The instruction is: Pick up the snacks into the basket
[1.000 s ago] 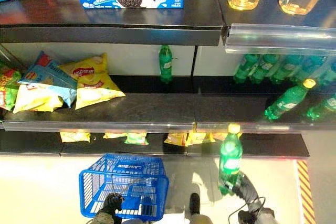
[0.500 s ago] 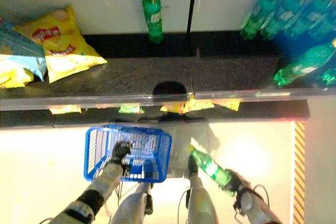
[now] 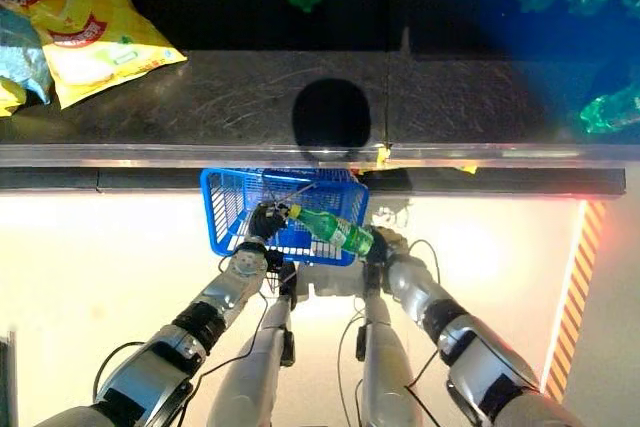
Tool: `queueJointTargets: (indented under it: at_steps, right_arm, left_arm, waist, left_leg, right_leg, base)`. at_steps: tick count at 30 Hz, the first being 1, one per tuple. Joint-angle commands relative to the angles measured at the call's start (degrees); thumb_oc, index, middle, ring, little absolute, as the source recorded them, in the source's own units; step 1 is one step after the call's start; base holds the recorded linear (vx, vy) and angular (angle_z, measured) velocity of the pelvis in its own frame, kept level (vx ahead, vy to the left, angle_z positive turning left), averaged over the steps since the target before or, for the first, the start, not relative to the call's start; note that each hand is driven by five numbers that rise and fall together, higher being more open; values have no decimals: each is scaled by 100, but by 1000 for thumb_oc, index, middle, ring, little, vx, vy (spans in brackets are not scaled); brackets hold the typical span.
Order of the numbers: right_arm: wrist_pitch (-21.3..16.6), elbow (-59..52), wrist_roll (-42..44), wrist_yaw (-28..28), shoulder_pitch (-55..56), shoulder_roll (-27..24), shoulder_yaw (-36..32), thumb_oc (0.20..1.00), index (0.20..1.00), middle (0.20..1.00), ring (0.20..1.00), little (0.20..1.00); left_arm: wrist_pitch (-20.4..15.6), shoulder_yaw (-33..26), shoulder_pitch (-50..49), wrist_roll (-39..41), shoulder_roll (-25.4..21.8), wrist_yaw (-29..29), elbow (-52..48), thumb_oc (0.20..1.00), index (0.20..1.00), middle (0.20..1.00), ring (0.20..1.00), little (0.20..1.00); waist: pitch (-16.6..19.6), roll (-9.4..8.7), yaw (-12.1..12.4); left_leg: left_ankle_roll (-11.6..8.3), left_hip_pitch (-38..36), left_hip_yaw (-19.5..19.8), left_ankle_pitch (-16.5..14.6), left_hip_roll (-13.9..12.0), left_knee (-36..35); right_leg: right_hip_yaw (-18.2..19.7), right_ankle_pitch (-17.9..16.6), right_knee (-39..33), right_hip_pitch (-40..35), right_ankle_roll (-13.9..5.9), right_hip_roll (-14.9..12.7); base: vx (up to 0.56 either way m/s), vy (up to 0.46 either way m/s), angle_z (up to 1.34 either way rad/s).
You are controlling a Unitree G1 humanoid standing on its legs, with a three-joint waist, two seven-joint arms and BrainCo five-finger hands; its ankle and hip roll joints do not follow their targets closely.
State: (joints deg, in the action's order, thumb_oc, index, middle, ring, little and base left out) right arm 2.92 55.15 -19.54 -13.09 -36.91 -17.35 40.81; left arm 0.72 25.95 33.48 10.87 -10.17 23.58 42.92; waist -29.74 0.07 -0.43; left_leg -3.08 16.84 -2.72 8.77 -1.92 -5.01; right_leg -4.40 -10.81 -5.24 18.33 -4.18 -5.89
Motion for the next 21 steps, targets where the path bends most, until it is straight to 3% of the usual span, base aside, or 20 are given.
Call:
queueJointTargets:
  at_steps: [1,8,17,21]
  right_arm:
    - [-189,107,213,-118,-306,197,204,200,200,200,200,200]
    - [-219,815,732,-355,-852,566,130,200,200,200,200,200]
    - [-108,1457,1039,-717,-1725,415,-228,200,200,200,200,200]
    - [-91,1458,1110,-856,-1966,372,-303,200,200,200,200,200]
  left_arm:
    - [-364,408,384,-67,389,-31,-227,200,200,200,200,200]
    - [-439,1005,431,-156,787,-37,-830,200,200,200,200,200]
    - [-501,1427,331,42,623,-195,-2509,200,200,200,200,200]
    - [-477,1467,369,88,644,-203,-2705,200,200,200,200,200]
  waist:
    - [-5,2,133]
    - [-5,141,338]
    - [-5,436,749]
    - [-5,509,828]
  left_leg:
    - [-147,270,309,-25,131,21]
    - [-161,614,409,23,190,21]
    - [-170,1331,517,98,305,73]
    - [-173,1510,544,113,345,80]
  right_leg:
    - [81,202,189,121,-501,-223]
    - [-51,158,128,358,-517,-267]
    - [-278,68,75,851,-561,-351]
    - [-341,50,66,985,-581,-387]
  base:
    - [4,7,11]
    - [6,1,13]
    - [-2,9,10]
    - [7,18,12]
